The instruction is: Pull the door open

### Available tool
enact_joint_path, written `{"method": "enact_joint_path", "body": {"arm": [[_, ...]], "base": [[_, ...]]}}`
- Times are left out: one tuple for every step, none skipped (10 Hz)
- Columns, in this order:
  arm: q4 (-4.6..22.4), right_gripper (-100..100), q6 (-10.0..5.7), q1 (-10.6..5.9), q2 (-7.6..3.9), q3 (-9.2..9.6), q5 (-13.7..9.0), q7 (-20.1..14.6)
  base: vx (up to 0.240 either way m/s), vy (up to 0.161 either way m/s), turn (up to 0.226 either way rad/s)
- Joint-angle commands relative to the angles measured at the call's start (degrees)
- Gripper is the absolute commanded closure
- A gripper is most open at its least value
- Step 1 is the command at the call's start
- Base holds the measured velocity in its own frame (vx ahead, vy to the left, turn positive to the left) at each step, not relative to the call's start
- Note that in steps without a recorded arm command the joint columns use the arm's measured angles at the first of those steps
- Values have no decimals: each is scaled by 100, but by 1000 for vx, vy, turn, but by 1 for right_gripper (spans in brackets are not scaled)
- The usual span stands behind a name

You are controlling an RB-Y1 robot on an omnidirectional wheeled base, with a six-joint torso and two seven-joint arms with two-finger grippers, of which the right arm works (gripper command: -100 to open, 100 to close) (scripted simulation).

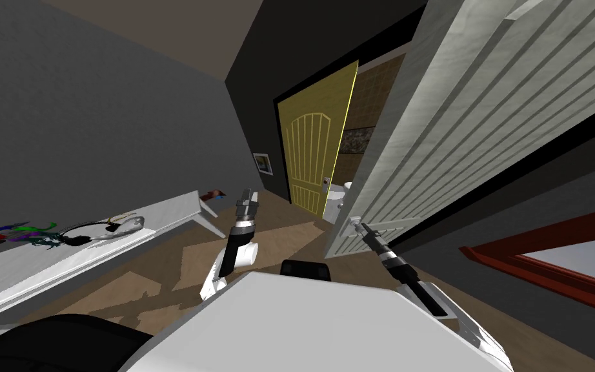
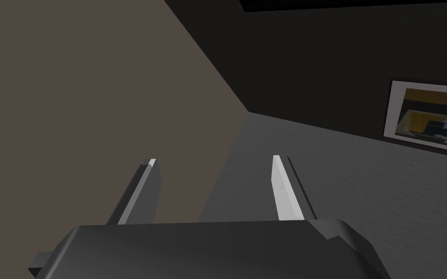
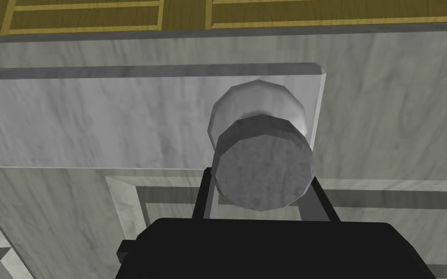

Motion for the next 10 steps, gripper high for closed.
{"method": "enact_joint_path", "body": {"arm": [[32,100,-168,42,-22,69,30,-58],[27,100,-81,32,-24,13,14,-29],[95,100,-210,58,-80,32,30,-76],[123,100,-277,63,-110,42,37,-100],[155,100,-354,68,-143,53,46,-128],[190,100,-436,73,-179,65,54,-158],[225,100,-520,79,-216,77,63,-188],[243,100,-562,82,-234,83,68,-203],[276,100,-642,87,-269,95,76,-232],[307,100,-716,92,-301,106,84,-259]], "base": [[-136,-81,63],[-56,-39,-5],[-152,-64,144],[-216,-96,209],[-194,-119,149],[-196,-97,125],[-174,-95,145],[-176,-87,83],[-188,-101,112],[-234,-126,156]]}}
